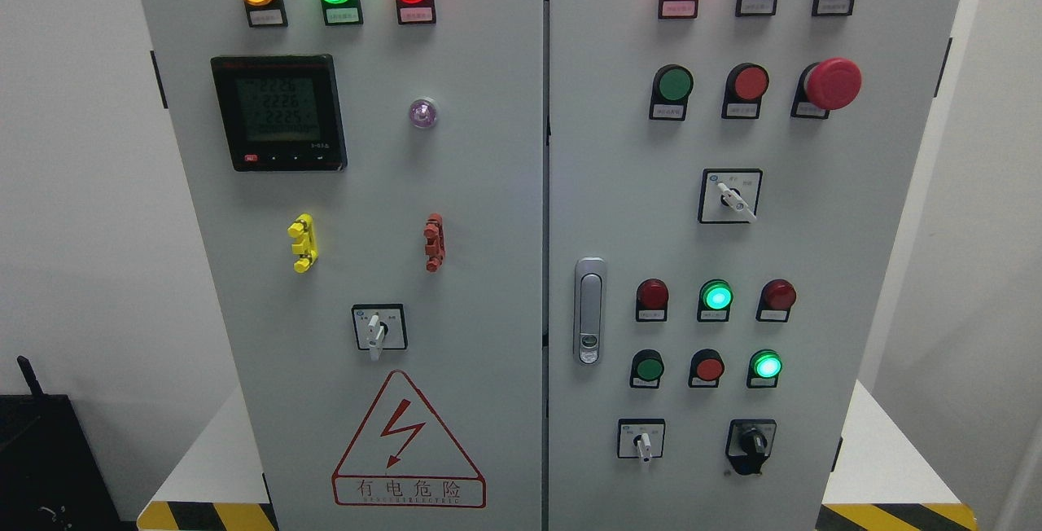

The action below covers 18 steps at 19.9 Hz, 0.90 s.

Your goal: Turn on light switch 1

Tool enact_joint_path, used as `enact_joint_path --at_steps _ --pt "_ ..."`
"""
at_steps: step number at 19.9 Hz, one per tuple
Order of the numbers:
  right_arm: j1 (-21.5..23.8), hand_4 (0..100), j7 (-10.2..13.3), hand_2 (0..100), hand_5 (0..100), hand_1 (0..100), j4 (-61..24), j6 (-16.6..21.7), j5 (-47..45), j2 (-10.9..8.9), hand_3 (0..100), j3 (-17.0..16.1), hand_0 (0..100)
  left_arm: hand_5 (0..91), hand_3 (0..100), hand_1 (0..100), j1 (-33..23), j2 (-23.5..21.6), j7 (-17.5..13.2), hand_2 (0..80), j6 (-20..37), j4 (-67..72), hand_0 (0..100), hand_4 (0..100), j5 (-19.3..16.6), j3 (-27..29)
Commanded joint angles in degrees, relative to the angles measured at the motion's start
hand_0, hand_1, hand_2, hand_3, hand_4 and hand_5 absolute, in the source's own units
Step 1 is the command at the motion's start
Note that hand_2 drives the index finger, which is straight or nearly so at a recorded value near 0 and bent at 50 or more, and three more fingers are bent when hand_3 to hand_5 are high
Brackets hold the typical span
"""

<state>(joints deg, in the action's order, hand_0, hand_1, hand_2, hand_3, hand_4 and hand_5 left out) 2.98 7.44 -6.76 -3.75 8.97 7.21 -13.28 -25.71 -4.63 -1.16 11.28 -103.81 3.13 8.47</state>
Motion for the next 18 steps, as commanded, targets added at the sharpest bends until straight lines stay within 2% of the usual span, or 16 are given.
enact_joint_path --at_steps 1,3,7,10,13,16,18 --pt "0.01 0 0.03 0 0 0 0.0 -0.03 0.0 0.0 0 0.0 31 78.6 76 62 5.4 2.77 0.9 36.4 -4.84 -9.92 21 87 -0.4 -1.09" --pt "0.01 0 0.03 0 0 0 0.0 -0.03 0.0 0.0 0 0.0 31 79.4 78 62 8.3 3.48 1.77 38.5 -9.24 -11.23 19 87 -0.58 -1.96" --pt "-0.08 0 0.03 0 0 0 0.0 -0.03 0.0 0.0 0 0.0 31 79.5 79 63 14.71 3.92 6.51 42.0 -14.25 -11.5 18 88 -1.71 -4.24" --pt "0.01 0 0.03 0 0 0 0.0 -0.03 0.0 0.0 0 0.0 31 80.3 81 65 19.81 6.99 7.84 44.5 -18.83 -11.5 15 88 -3.65 -5.48" --pt "0.01 0 0.03 0 0 0 0.0 -0.03 0.0 0.0 0 0.0 31 80.5 81 66 21.84 8.66 8.19 45.3 -20.16 -11.5 13 89 -5.67 -7.15" --pt "0.01 0 0.03 0 0 0 0.0 -0.03 0.0 0.0 0 0.0 31 80.5 81 67 24.74 8.93 11.7 45.4 -21.99 -11.42 11 89 -6.99 -8.73" --pt "0.01 0 0.03 0 0 0 0.0 -0.03 0.0 0.0 0 0.0 31 80.8 82 67 26.94 9.11 12.24 45.6 -24.63 -11.42 11 89 -6.99 -9.26"
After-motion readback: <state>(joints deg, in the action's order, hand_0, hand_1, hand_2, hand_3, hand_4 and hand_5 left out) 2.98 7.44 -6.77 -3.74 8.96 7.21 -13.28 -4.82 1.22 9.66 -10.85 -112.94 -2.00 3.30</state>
